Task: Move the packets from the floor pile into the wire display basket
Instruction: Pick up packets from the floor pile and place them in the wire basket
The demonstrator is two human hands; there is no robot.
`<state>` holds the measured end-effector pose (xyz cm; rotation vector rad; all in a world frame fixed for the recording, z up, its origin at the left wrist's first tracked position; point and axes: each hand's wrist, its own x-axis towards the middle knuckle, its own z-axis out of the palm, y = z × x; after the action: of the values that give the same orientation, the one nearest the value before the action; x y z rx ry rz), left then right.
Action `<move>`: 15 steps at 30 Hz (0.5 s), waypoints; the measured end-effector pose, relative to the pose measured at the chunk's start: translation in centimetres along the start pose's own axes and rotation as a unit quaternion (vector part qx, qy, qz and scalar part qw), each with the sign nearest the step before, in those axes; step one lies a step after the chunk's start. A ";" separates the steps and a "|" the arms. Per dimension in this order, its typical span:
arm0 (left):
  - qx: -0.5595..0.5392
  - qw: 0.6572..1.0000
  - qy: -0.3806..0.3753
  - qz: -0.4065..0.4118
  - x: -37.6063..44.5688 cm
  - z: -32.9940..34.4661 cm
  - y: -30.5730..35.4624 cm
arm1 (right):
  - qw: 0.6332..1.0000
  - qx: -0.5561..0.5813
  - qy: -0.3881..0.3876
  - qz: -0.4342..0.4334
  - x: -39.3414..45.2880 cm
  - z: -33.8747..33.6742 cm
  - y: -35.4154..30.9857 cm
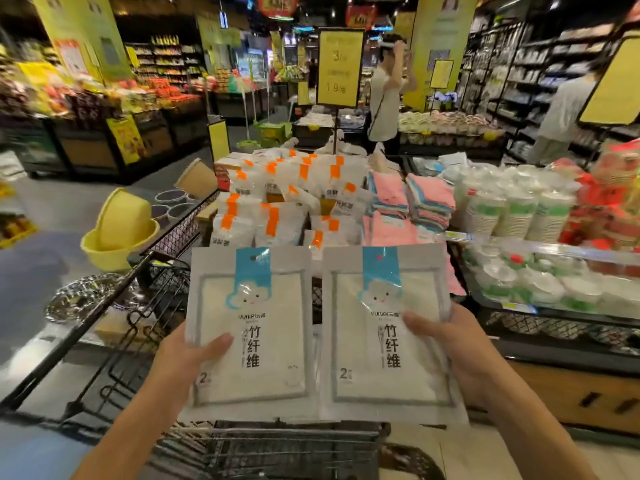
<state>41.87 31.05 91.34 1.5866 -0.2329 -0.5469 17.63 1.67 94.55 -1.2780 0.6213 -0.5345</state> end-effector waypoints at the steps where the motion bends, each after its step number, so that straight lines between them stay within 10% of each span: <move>1: 0.003 1.000 0.000 0.000 0.7 -1.3 -0.2 | 1.000 0.001 0.001 0.002 0.6 1.3 0.4; 15: 0.006 0.994 0.037 -0.098 8.3 -9.7 -7.1 | 0.993 -0.016 0.033 0.113 9.2 9.6 9.7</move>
<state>52.36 36.48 82.80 1.6485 -0.0236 -0.6368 31.16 4.24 85.55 -1.2055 0.8205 -0.3816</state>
